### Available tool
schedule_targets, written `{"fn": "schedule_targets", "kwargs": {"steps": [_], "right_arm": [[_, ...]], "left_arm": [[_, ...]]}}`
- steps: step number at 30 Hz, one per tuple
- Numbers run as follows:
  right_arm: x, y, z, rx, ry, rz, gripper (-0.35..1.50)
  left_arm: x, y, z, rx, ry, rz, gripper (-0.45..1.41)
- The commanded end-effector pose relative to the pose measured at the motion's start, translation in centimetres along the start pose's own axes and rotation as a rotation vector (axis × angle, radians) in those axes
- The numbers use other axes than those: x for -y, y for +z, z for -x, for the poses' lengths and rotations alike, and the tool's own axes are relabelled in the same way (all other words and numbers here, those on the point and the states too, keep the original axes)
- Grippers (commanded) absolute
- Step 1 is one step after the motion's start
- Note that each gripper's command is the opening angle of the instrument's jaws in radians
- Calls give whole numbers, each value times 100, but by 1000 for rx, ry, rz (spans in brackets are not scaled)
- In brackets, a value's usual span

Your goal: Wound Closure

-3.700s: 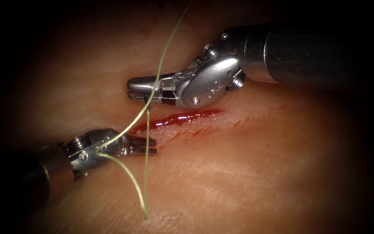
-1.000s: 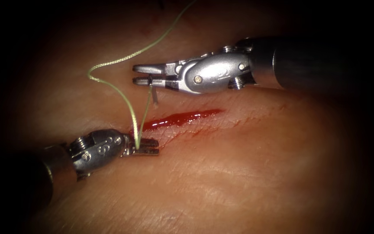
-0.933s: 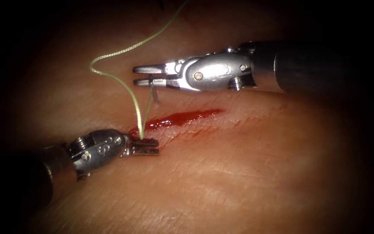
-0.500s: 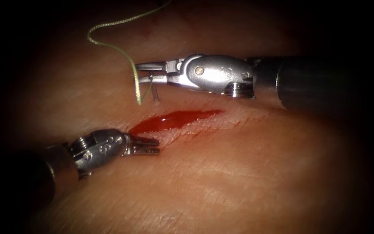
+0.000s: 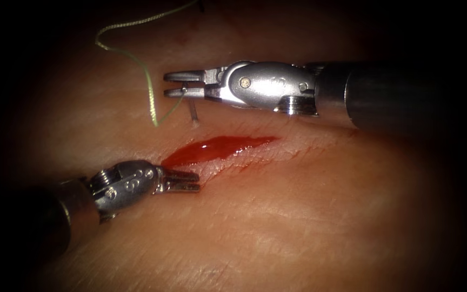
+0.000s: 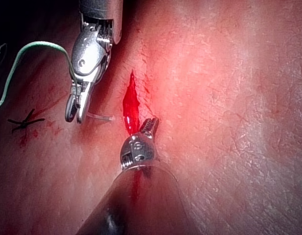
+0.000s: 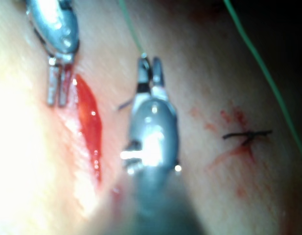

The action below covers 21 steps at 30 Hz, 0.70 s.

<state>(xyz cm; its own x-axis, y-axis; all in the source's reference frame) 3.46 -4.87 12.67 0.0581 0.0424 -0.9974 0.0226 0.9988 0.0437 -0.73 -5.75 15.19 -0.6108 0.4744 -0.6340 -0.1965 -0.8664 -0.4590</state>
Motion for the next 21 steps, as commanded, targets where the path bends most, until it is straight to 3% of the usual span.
{"fn": "schedule_targets", "kwargs": {"steps": [1, 8, 21], "right_arm": [[-7, 7, 3, -2, -1, 10, -35], [-12, 6, 3, 2, 7, 20, -35], [-12, 7, 3, -1, 261, -7, -35]], "left_arm": [[4, 7, 1, 0, 2, 1, 4], [4, 6, 1, 0, 2, 2, 4], [4, 6, 0, 0, 1, 3, 4]]}}
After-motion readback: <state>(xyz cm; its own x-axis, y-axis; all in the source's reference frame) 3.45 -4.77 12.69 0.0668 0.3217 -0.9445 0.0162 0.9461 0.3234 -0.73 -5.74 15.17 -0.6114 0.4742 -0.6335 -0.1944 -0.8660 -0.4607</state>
